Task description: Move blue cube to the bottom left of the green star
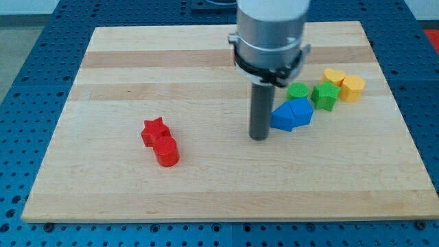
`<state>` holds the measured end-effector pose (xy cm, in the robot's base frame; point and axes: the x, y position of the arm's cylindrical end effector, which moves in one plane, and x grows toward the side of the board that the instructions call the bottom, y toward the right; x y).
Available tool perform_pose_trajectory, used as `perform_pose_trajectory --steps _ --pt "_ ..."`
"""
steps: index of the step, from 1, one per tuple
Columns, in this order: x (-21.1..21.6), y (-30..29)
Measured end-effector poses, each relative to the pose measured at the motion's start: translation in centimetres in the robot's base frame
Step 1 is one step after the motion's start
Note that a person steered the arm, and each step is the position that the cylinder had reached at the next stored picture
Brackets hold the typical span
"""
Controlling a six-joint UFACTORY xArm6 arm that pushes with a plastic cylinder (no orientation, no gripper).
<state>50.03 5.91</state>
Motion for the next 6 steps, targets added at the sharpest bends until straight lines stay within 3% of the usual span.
perform_pose_trajectory --steps 3,6 --pt "-6.6 3.7" --pt "-6.6 4.8"
